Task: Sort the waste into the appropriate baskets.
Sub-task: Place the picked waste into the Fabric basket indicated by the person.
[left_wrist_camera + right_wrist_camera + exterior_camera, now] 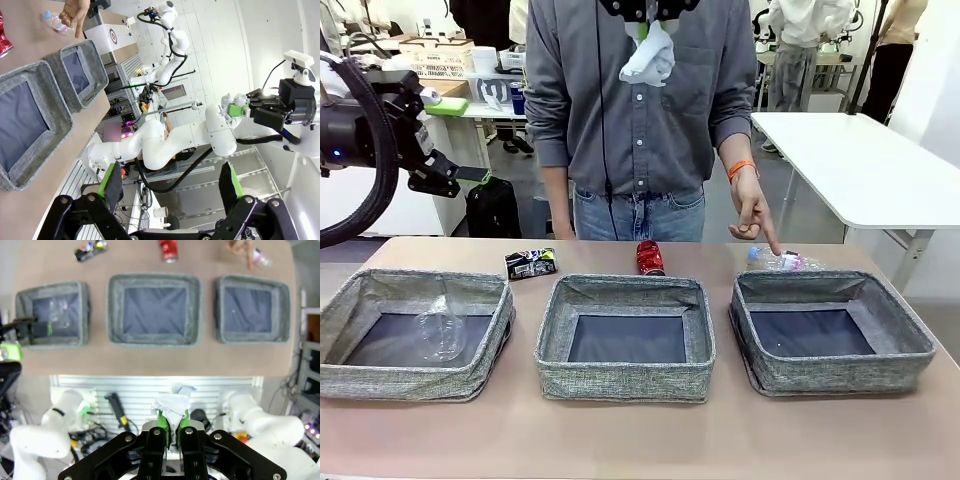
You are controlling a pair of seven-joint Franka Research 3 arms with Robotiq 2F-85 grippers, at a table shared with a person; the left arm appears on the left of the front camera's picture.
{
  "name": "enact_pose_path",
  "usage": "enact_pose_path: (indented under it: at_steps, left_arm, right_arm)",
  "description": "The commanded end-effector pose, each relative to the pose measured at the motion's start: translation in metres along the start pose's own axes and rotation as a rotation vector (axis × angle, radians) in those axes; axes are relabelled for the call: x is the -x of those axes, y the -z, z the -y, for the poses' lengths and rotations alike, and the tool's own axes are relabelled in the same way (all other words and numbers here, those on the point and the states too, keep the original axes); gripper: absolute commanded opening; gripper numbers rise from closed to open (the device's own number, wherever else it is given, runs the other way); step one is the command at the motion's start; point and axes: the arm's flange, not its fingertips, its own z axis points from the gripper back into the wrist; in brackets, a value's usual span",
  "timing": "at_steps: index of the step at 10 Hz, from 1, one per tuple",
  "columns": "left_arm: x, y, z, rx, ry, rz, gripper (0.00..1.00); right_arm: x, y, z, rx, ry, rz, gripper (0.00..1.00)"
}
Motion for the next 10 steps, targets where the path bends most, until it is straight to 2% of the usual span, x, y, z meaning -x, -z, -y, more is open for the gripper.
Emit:
enact_pose_path:
  at_steps: [1,3,4,5,6,7,8,10]
  left_arm:
    - [0.000,0.003,0.005,0.015,-0.009,0.011,0.99]
    - [0.000,0.003,0.005,0.015,-0.009,0.011,0.99]
    - [0.000,0.003,0.005,0.015,-0.009,0.011,0.99]
    - [0.000,0.003,0.005,0.015,-0.009,0.011,0.99]
    - [0.000,0.003,0.005,0.015,-0.009,0.011,0.99]
    - [0.000,0.003,0.005,0.015,-0.009,0.011,0.99]
    - [0.000,0.003,0.005,0.015,-0.009,0.011,0.99]
    - [0.000,0.003,0.005,0.015,-0.009,0.011,0.99]
  right_arm:
    - [0.001,0.000,0.000,-0.004,-0.004,-0.007,0.07]
    - [0.000,0.000,0.000,0.000,0.000,0.000,0.07]
    - [-0.008,0.027,0.031,-0.007,-0.072,-0.072,0.07]
    - [-0.013,0.062,0.067,0.023,-0.086,-0.093,0.07]
    - [-0.009,0.094,0.108,-0.033,-0.134,-0.136,0.07]
    - [-0.003,0.123,0.149,-0.115,-0.108,-0.153,0.07]
    - [0.004,0.156,0.188,-0.168,-0.100,-0.122,0.07]
    - [0.008,0.222,0.239,-0.167,-0.168,-0.079,0.07]
